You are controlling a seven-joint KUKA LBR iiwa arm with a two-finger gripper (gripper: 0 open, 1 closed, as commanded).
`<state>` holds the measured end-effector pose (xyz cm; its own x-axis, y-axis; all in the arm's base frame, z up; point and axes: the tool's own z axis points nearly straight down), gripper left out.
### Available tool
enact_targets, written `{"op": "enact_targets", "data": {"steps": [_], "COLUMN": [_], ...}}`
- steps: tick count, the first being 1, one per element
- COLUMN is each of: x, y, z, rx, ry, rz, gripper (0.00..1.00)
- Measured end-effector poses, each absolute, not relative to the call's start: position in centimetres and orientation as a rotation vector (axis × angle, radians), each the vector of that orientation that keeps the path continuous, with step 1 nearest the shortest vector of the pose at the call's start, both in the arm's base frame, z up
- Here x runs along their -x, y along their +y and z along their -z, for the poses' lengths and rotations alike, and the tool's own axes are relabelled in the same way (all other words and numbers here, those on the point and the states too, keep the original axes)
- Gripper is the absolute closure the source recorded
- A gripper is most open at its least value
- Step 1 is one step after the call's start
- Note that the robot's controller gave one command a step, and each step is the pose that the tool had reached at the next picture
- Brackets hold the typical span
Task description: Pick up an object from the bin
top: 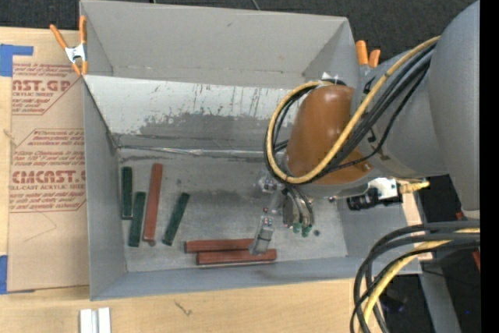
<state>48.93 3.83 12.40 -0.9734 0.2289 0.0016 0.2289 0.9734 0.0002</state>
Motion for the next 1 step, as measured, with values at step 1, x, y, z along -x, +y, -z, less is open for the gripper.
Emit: {"op": "enact_targets", "data": {"steps": [1], "x": [-49.16], "y": [4.51], "z": [-10.78], "rx": [0.547], "ry": [-3.096], "rz": [0.001], "gripper": [0.00]}}
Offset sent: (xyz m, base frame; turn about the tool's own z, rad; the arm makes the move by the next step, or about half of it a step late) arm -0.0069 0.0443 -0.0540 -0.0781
